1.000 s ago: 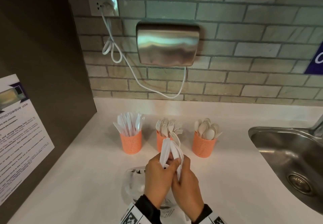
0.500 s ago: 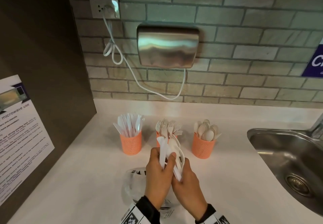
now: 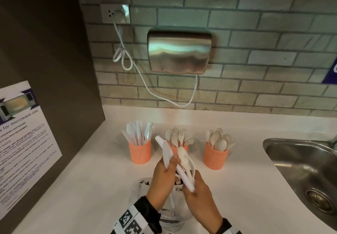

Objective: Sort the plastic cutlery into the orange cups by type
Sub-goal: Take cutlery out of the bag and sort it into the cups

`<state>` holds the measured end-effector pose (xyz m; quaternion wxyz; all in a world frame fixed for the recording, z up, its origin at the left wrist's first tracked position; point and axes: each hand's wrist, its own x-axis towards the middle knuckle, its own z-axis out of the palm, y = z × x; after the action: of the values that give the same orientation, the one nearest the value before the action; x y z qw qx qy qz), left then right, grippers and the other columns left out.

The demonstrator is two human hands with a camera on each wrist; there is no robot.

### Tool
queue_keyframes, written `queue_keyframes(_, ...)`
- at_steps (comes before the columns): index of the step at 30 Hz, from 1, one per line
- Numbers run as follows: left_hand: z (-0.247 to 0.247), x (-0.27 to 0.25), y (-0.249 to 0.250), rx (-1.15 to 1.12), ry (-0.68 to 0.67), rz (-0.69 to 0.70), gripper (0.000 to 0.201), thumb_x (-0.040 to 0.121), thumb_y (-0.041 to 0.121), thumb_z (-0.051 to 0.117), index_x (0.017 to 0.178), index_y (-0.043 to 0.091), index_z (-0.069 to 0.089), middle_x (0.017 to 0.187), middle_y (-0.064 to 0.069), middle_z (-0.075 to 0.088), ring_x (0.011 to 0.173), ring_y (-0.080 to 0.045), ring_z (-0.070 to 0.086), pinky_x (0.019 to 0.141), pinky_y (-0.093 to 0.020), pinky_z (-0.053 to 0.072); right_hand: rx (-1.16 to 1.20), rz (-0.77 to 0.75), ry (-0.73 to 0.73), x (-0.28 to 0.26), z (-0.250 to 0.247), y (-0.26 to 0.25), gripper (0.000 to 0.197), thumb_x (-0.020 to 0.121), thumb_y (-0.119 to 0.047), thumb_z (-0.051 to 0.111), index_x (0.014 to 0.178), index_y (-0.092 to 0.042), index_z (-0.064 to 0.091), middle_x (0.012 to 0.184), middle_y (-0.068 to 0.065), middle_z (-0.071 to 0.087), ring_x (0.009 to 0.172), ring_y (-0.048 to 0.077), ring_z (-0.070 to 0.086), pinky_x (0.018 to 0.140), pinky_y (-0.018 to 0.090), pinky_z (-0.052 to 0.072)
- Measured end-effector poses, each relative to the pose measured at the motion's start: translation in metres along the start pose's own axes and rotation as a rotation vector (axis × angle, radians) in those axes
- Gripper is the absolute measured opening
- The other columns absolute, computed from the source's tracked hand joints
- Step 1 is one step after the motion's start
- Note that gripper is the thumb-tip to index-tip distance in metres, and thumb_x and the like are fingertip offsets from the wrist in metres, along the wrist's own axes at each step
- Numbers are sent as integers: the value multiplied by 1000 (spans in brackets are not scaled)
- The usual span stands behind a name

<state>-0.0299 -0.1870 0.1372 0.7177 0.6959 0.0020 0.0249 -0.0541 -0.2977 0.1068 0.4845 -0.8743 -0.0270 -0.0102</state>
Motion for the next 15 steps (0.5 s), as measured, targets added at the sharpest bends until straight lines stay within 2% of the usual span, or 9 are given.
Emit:
queue_keyframes(2,-5,3,8,-55,-36,-31,32,98,23,39,74,9,56,62,-1,65,57,-11,63,53,-18,49,-2,-5,-7,2,-4,2,20,87,-14,50,106,-17,45,87,7,63,73,19,57,59,22,42)
queue_keyframes(5,-22,18,31,-203,-27,-1,30,99,19,36,77,9,53,62,-5,67,58,-13,66,57,-24,53,12,-16,-55,5,-9,9,18,91,-19,48,109,-21,49,86,4,63,70,12,55,62,21,42)
queue_keyframes(7,-40,38,47,-313,36,4,23,99,15,37,84,10,52,59,-4,62,58,-16,64,62,-28,54,67,11,-66,7,-11,17,20,93,-22,48,113,-26,51,81,-2,63,70,5,55,66,19,41)
queue_keyframes(9,-61,67,58,-395,97,41,15,98,14,40,90,11,51,55,0,52,55,-16,59,63,-28,55,157,49,-71,7,-14,22,27,93,-22,50,120,-26,52,75,-5,63,68,1,52,64,14,39)
queue_keyframes(10,-71,83,62,-398,139,81,14,98,14,40,90,12,52,51,3,48,50,-12,55,61,-27,55,195,68,-78,7,-16,22,30,93,-22,51,122,-29,51,79,2,68,69,2,53,64,14,41)
queue_keyframes(12,-87,113,68,-327,244,174,18,99,15,40,86,15,52,42,8,43,41,-6,49,54,-23,49,313,127,-128,5,-21,20,29,92,-22,52,120,-30,54,87,28,66,69,20,62,63,23,49)
queue_keyframes(13,-93,126,70,-273,283,214,20,99,15,39,84,16,52,40,9,41,39,-4,47,51,-22,46,403,164,-151,5,-24,18,27,91,-21,53,118,-23,58,74,31,64,60,25,61,56,26,50)
queue_keyframes(14,-97,138,72,-217,306,244,22,99,15,38,82,17,52,39,10,41,37,-3,45,49,-20,45,471,200,-163,4,-27,17,24,91,-22,52,112,-15,61,53,21,56,45,21,52,45,21,43)
queue_keyframes(15,-99,148,72,-169,315,264,24,99,15,37,81,17,52,41,10,41,37,-3,44,47,-18,45,511,235,-164,2,-30,16,23,91,-22,51,104,-8,63,42,7,44,35,13,40,38,17,32)
